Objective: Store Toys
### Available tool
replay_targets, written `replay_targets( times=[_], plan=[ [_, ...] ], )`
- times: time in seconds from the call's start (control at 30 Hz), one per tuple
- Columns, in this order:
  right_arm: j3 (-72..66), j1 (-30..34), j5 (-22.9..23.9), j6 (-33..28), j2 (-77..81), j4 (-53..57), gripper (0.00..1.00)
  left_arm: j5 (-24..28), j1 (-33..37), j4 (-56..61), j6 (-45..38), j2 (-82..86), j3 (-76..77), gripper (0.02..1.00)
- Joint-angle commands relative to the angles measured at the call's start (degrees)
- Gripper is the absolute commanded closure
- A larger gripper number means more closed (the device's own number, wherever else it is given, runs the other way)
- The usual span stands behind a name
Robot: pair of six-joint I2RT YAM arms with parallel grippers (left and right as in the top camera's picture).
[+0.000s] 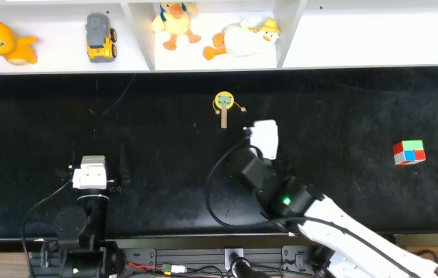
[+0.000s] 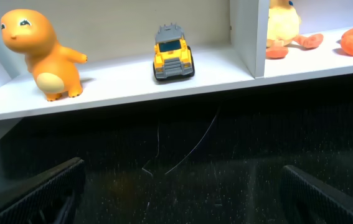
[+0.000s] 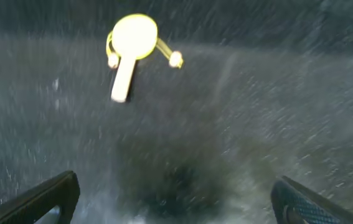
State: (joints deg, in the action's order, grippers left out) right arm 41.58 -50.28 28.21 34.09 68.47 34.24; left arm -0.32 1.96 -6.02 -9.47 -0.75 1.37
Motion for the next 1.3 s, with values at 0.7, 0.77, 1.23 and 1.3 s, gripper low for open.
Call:
replay_targets(
  times=[0.7, 0.77, 1.23, 1.3],
  plan=[
    [30.3, 8.3, -2.8, 5.7, 29.7, 8.7, 0.007, -0.7, 0.0, 0.2, -1.0, 0.6, -0.4, 0.023],
    [30.3, 8.7, -3.8, 5.7, 30.9, 6.2, 0.007, -0.7, 0.0, 0.2, -1.0, 0.6, -0.4, 0.02],
    [30.3, 9.1, -13.0, 1.0, 38.4, 1.2, 0.007, -0.7, 0.0, 0.2, -1.0, 0.6, -0.4, 0.02],
    [30.5, 9.1, -13.6, 1.0, 39.0, 1.2, 0.005, -0.7, 0.0, 0.2, -1.0, 0.6, -0.4, 0.02]
  ],
)
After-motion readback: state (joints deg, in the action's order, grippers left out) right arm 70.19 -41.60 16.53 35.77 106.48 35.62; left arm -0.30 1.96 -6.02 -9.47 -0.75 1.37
